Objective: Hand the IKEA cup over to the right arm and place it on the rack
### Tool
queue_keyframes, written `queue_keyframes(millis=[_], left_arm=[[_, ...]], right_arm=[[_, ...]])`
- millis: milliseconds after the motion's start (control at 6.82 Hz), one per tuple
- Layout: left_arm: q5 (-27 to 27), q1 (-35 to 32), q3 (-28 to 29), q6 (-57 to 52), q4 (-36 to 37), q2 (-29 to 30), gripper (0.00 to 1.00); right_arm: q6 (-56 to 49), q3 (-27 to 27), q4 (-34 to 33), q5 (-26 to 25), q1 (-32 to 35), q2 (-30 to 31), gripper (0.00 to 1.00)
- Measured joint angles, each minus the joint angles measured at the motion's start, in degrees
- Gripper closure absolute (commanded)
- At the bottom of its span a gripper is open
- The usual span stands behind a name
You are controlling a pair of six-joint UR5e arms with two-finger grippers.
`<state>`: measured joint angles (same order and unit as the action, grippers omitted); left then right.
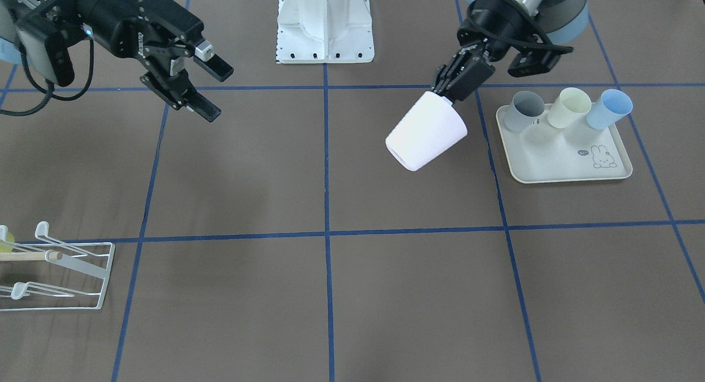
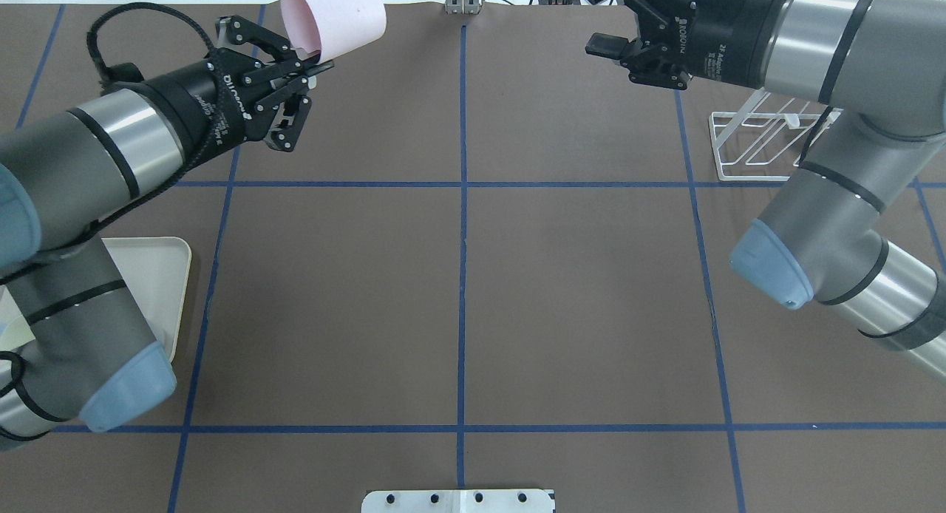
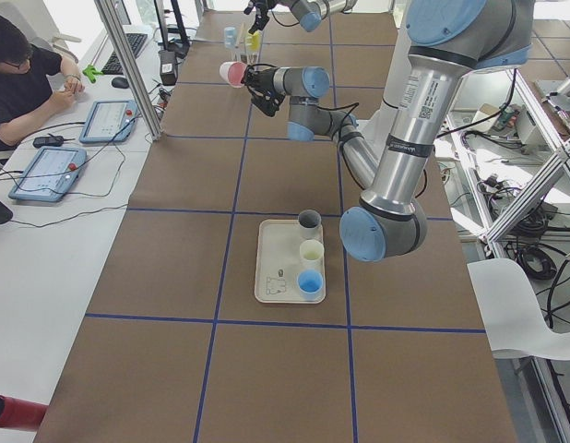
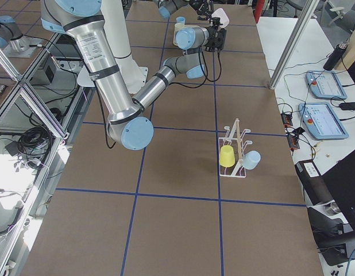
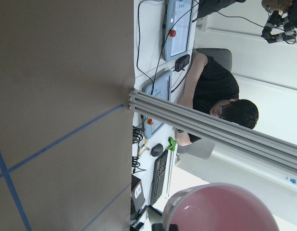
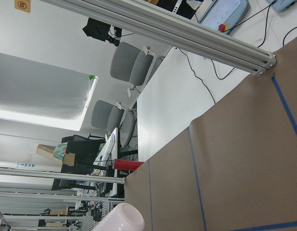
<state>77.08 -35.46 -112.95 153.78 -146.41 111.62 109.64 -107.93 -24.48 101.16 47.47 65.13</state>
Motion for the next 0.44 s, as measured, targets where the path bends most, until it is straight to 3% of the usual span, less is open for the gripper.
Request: queue_keyframes(millis=[440], left_arm=[[-8.7,4.4,2.6,11.0,-8.7,1.7,1.00]], right_arm=[[2.3,0.6,6.5,-13.1,-8.6,-0.3,0.00]])
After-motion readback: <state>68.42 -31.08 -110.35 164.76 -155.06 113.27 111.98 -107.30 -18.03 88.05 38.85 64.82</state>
